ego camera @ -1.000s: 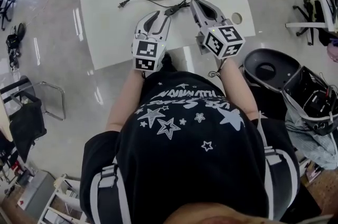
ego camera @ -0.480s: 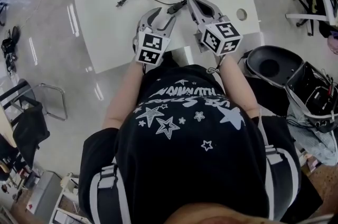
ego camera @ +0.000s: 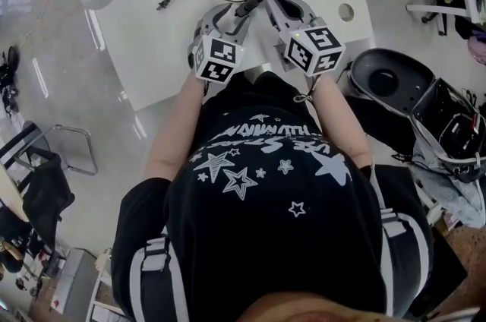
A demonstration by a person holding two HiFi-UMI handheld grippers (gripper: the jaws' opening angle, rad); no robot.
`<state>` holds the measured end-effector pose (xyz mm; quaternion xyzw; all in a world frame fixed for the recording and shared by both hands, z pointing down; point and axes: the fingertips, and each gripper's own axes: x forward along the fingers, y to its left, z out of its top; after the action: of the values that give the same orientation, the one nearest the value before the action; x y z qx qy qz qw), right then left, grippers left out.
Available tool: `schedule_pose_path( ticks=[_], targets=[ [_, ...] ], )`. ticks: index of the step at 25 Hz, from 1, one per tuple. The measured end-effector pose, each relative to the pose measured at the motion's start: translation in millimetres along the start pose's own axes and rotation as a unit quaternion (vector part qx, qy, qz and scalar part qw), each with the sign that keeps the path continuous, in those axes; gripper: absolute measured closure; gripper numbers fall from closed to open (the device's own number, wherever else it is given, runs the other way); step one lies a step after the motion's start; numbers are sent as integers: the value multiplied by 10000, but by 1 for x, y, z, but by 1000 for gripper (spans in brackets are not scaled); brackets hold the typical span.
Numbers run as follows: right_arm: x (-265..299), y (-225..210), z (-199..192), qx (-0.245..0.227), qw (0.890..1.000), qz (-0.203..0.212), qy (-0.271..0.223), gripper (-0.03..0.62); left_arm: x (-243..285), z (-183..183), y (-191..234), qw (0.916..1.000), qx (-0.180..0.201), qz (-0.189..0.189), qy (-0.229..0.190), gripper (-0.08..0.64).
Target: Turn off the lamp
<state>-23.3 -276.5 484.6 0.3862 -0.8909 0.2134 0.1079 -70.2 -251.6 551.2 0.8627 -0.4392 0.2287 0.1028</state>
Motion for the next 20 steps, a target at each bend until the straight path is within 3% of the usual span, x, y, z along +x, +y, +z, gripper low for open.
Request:
schedule_pose_path(
  ticks=[5, 11, 14, 20],
  targets=[
    [1, -1, -7, 34, 9999, -35, 94, 586, 9, -5, -1, 9994, 299, -88, 135, 354],
    [5, 0, -15, -44, 9996, 5, 273, 586, 10, -9, -6, 9988, 275, -366, 196, 358],
    [10, 3, -20, -69, 9992, 36, 388, 586, 9, -8, -8, 9982, 342, -455, 182, 427],
    [19, 9, -31, -128, 9979, 116, 622, 586, 9, -10, -8, 9979, 316, -542, 189, 433]
  ],
)
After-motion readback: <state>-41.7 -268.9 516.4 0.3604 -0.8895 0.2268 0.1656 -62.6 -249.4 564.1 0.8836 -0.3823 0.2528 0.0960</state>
